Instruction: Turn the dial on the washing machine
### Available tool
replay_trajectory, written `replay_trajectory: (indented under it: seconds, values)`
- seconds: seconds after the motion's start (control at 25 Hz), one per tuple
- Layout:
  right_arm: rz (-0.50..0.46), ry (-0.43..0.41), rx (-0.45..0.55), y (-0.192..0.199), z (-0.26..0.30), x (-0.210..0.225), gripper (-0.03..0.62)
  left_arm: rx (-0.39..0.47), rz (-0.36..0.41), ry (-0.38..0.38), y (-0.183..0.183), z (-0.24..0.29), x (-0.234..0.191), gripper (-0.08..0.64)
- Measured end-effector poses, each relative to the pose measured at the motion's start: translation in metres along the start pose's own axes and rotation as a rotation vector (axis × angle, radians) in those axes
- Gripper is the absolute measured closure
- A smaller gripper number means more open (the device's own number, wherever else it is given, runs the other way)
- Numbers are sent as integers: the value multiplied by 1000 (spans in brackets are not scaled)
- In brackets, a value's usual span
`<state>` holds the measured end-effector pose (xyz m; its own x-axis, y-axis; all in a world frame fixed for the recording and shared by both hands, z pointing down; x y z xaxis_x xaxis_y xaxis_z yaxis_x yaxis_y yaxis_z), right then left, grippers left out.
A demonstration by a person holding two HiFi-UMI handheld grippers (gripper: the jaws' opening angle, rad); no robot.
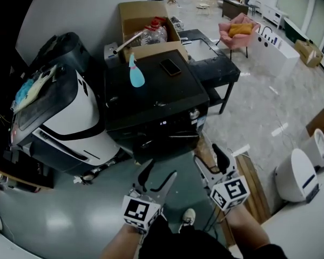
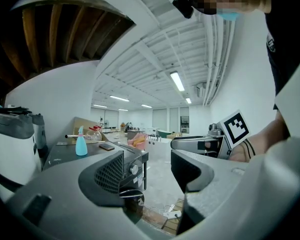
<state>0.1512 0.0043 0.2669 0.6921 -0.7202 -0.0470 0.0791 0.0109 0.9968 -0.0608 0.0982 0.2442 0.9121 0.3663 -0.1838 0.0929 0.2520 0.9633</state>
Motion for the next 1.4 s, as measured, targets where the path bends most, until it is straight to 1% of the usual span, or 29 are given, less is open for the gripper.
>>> replay_trajectory:
  seconds: [0.16, 0.56, 0.88, 1.16, 1.28, 1.4]
  values:
    - [-3, 41, -6, 1, 23, -4, 307, -7, 2, 41, 0, 8, -27, 284]
    - [-13, 158, -32, -1, 79, -33, 305, -27, 2, 175, -9, 22, -107, 284]
    - [-19, 226, -61, 7, 112, -47, 302, -49, -2, 259, -3, 33, -149, 284]
    - [-50, 232, -92, 13, 126, -41, 301, -71, -11, 286, 1, 45, -158, 284]
    - [-44, 228, -92, 22, 132, -31, 299, -82, -16, 279, 7, 54, -158, 284]
    - [-50, 205, -94, 33, 140, -16, 298, -89, -18, 259, 12, 66, -157, 284]
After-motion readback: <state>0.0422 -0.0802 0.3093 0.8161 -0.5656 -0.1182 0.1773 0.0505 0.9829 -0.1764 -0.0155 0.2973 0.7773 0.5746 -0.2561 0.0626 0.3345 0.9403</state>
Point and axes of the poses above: the fingertips, and each gripper's own axes: z forward along the fingers, x to its right, y out of its underside, the point moved 9 cm from there along -z, backward along the fingers, and after that the axes turned 8 degrees about -z, right-handed, at the moved point
